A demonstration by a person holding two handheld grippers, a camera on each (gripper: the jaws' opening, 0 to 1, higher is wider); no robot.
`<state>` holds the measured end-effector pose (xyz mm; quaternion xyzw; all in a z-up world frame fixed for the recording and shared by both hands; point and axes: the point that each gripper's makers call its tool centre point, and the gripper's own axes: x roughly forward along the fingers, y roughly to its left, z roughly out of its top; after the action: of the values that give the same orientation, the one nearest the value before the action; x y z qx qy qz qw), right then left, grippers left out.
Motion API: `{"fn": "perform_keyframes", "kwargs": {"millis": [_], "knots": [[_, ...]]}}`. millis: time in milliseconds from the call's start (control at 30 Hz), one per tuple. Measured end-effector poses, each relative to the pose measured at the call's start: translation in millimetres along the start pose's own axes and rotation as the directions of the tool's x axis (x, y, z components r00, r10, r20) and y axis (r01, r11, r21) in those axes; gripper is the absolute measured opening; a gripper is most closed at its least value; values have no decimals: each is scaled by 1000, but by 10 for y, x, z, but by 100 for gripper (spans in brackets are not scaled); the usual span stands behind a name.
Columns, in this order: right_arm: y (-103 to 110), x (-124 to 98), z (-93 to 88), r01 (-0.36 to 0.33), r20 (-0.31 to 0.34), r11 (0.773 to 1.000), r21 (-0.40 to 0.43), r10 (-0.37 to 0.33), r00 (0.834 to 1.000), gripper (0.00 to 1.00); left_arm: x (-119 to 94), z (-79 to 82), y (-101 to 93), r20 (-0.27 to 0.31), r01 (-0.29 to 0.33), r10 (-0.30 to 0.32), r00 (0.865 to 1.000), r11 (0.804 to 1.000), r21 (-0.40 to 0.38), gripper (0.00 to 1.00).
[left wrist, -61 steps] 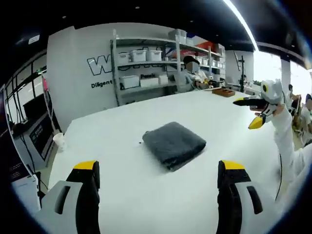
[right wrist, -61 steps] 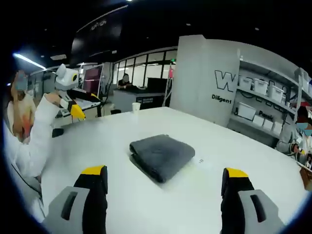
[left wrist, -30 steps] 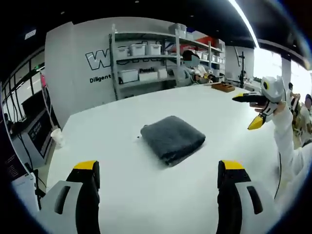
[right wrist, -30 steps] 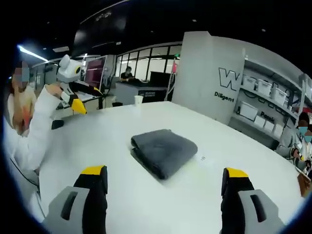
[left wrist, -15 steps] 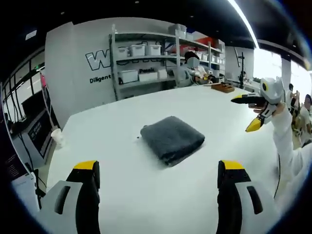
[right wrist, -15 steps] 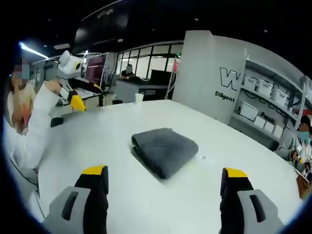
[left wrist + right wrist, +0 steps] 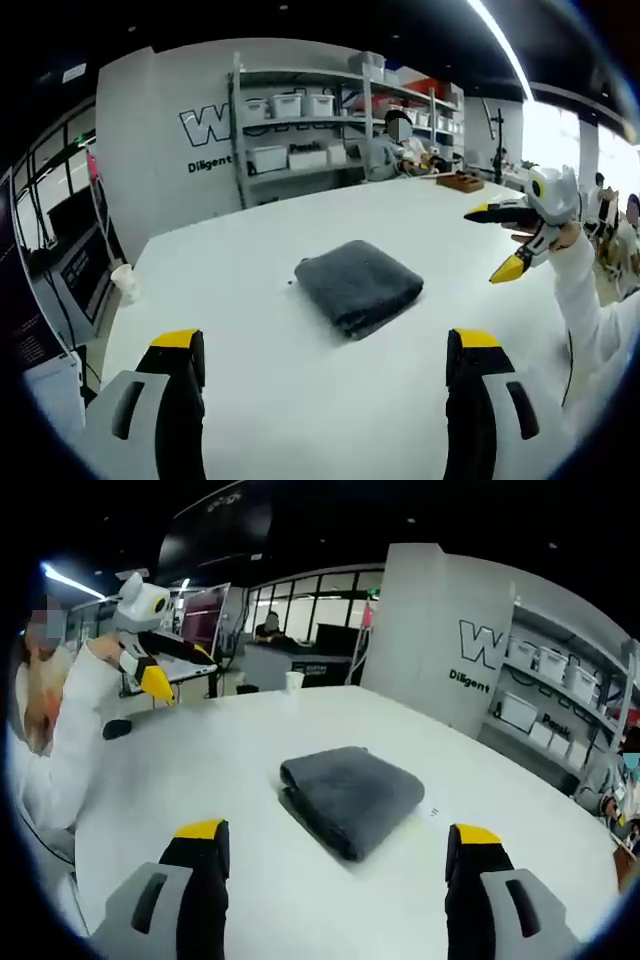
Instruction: Open the folded towel by lifting each exposed corner and separating the folded layers until the towel lies flat within the target outline without major curled edges
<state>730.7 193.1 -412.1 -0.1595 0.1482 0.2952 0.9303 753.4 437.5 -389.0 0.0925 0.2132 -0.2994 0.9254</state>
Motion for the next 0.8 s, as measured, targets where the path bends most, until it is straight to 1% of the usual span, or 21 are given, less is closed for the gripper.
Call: {"fn": "perform_keyframes", "kwargs": {"millis": [67,100,167,233,300,367,400,433,467,500,633,700,733,800], "knots": [[3,19,119,23,56,1000,11,-24,998,91,-18,0,16,3,3,-3,1000,1000,-3,99],[24,31,151,27,70,1000,3,-27,997,91,-28,3,23,6,5,-5,1000,1000,-4,99],[75,83,182,38,78,999,-10,-37,996,91,-49,3,36,11,8,-8,1000,1000,-8,99],[133,180,209,48,83,998,-35,-45,996,88,-82,-8,53,15,7,-7,1000,1000,-9,99],[218,340,225,56,76,996,-75,-50,996,87,-106,-15,76,18,1,0,1000,1000,-13,99],[298,483,266,49,90,994,-94,-40,995,86,-157,-22,136,27,-25,26,999,999,-23,99],[367,604,300,41,104,995,-96,-31,994,83,-174,-28,154,30,-35,35,999,999,-26,99],[415,666,309,31,104,994,-104,-20,994,81,-187,-32,172,32,-42,43,999,999,-29,99],[519,799,306,0,90,990,-141,12,996,79,-198,-45,186,30,-51,52,998,998,-28,99],[567,894,292,-4,77,988,-154,16,997,77,-203,-41,218,28,-56,57,998,998,-28,99],[686,1216,218,-10,20,972,-234,16,1000,68,-213,-35,255,26,-60,61,998,998,-30,99],[724,1365,175,-11,-4,958,-285,10,1000,63,-219,-27,240,34,-55,56,998,998,-32,99],[745,1455,157,-8,-9,947,-321,6,1000,61,-222,-21,233,37,-52,53,998,998,-30,99],[764,1556,128,-3,-17,936,-352,-3,1000,58,-225,-16,229,39,-51,52,998,998,-30,99]]}}
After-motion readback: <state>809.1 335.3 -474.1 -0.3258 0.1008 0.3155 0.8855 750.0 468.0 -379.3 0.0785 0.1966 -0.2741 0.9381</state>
